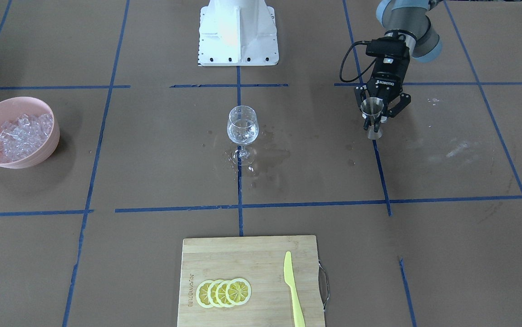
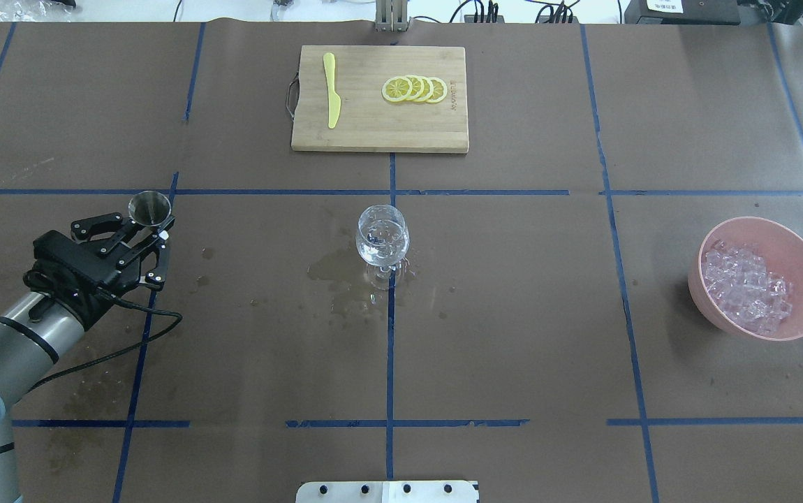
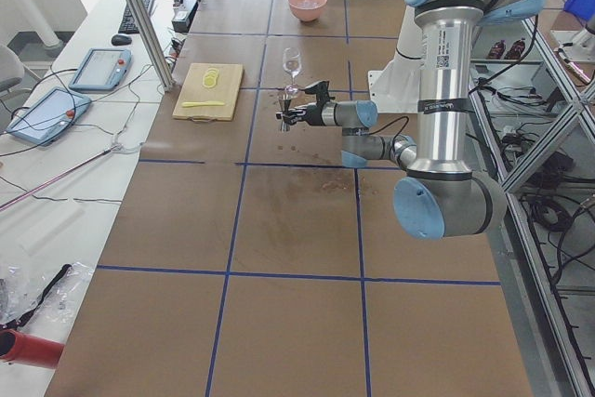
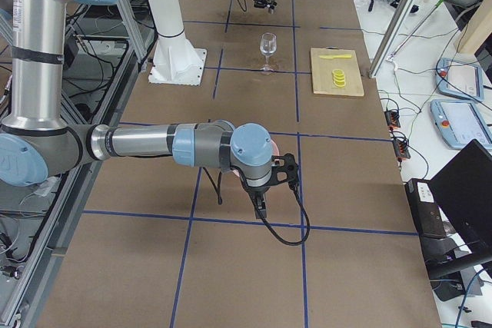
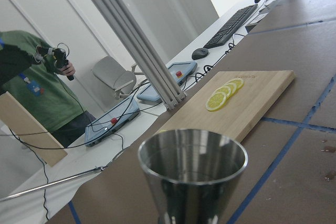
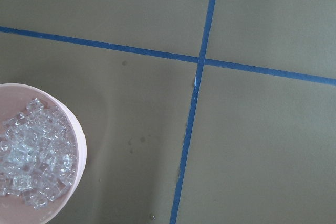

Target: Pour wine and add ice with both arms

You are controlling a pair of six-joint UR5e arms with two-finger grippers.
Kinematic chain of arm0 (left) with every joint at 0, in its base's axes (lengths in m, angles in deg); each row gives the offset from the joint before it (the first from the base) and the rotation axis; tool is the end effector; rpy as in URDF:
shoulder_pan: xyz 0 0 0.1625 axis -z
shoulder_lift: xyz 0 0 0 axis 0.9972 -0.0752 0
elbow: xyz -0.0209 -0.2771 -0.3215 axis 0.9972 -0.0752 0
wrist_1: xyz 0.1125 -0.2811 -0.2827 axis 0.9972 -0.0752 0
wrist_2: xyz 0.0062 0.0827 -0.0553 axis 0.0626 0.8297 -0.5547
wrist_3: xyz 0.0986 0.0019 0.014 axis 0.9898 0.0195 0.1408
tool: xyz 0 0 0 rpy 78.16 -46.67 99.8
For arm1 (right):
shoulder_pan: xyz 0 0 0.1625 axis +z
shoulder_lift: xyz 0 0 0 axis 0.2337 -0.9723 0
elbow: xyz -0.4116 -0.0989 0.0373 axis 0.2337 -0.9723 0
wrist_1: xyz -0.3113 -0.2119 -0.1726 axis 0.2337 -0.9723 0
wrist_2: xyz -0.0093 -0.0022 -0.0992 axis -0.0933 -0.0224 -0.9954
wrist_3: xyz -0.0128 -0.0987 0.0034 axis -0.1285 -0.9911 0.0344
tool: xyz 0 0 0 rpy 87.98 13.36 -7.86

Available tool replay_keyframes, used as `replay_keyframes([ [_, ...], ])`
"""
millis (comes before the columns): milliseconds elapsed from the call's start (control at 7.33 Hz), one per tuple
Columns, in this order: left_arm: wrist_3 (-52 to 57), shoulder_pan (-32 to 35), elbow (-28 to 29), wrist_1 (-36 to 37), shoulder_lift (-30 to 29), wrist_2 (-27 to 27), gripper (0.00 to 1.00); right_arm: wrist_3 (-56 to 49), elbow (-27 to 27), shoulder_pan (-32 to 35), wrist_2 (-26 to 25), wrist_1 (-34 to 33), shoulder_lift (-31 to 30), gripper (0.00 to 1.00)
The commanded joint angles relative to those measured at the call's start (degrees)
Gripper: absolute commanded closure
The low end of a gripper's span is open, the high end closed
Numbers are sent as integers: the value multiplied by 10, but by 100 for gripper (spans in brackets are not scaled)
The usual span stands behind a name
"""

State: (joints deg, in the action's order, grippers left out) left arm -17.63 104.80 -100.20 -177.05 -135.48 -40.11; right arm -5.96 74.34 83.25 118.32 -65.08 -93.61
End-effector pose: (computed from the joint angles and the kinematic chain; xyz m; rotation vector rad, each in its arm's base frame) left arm 0.3526 -0.3313 0.4267 1.3538 0.6994 0.0937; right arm 0.1074 -0.4156 0.6006 0.1590 -0.8465 -0.1225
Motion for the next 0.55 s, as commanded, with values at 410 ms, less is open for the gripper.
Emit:
replay_keyframes([
  [410,-297,-101,37,-7,77,97,100,0,14,0,-1,0,-7,0],
])
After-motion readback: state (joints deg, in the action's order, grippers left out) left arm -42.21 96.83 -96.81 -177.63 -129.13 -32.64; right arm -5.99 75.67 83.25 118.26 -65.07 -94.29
